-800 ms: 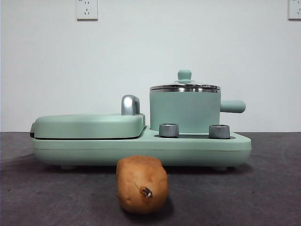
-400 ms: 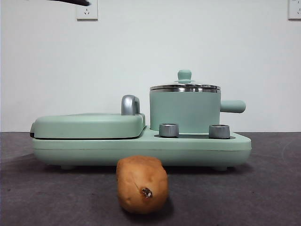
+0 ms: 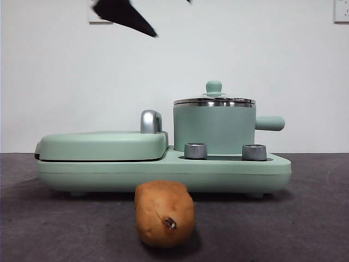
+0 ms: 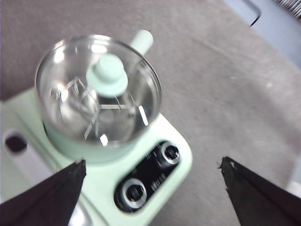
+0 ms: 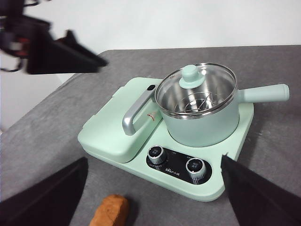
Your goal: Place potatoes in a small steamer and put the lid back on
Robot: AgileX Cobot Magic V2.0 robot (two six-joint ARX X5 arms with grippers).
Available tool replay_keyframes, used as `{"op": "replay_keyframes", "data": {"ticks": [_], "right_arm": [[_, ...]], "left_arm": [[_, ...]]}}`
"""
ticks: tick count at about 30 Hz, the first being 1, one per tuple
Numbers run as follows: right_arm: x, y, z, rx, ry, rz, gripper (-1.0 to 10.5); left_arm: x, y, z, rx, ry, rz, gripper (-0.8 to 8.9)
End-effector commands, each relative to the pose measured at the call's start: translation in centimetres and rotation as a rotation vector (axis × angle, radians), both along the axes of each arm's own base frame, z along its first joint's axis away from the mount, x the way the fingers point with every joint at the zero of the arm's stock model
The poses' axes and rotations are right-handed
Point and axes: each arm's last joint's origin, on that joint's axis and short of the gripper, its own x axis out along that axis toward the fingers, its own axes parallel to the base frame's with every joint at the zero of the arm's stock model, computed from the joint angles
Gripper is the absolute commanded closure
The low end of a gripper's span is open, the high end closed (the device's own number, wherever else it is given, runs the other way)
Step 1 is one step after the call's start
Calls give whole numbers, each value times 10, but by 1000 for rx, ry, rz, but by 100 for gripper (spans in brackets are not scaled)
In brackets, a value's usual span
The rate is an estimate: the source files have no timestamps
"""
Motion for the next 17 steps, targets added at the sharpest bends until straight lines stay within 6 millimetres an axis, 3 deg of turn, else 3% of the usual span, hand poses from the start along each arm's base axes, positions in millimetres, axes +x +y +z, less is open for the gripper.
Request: {"op": "replay_keyframes", "data": {"ticks": [1,8,17], "right_arm": [[0,0,5,8,-11,0,496],[0,0,5,11,-8,-1,496],[-1,0,5,11,-8,-1,496]], "left_arm": [[19,-25,-2,48,-55,-34,346],[60,-70,-23,84,-150,6,346],[88,-90,-62,118,-218,3,362]]}}
